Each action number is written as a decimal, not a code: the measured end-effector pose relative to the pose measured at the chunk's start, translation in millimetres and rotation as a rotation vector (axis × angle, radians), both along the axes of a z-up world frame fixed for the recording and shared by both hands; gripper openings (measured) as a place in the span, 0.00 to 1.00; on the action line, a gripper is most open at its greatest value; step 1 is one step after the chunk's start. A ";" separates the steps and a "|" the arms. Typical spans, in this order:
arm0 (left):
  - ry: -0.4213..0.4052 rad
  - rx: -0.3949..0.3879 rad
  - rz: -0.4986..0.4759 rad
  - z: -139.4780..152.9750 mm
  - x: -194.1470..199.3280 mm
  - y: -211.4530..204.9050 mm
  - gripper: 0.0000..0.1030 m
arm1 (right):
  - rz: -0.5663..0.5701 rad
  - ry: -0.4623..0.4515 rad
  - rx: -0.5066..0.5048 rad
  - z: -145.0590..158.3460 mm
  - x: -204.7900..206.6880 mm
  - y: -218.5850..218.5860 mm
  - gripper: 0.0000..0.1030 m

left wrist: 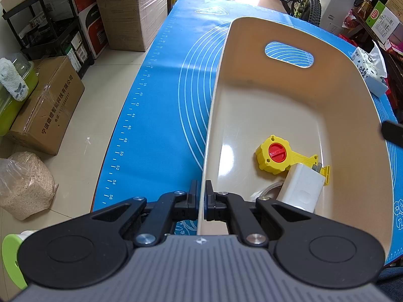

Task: Organize rigid objects
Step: 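Carry the white adapter into the basket with the right tool and release, then grasp the black TV remote with the right tool and lift, then carry the black remote into the basket with the right tool and release, then move the right tool to the green round tin and grasp it, then carry the green tin into the basket with the right tool and release, then move the right tool back to the white eraser block and grasp it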

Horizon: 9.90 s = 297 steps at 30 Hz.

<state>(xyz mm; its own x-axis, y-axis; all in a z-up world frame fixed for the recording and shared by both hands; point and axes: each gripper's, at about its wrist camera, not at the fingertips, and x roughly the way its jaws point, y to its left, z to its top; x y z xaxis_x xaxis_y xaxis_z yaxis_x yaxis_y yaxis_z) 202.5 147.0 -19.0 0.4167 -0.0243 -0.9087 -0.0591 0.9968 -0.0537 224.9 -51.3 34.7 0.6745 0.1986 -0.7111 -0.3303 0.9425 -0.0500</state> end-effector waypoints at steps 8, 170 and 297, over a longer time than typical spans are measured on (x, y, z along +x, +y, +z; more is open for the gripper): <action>0.000 0.002 0.000 -0.3 0.1 0.3 0.05 | -0.148 0.018 -0.015 -9.1 11.1 -67.0 0.76; 0.003 0.026 -0.004 2.3 -0.3 -1.4 0.05 | -0.321 0.035 -0.034 -33.1 24.9 -148.6 0.77; 0.010 0.045 -0.007 1.8 1.9 -5.5 0.06 | -0.175 -0.027 0.127 -14.8 34.0 -35.8 0.70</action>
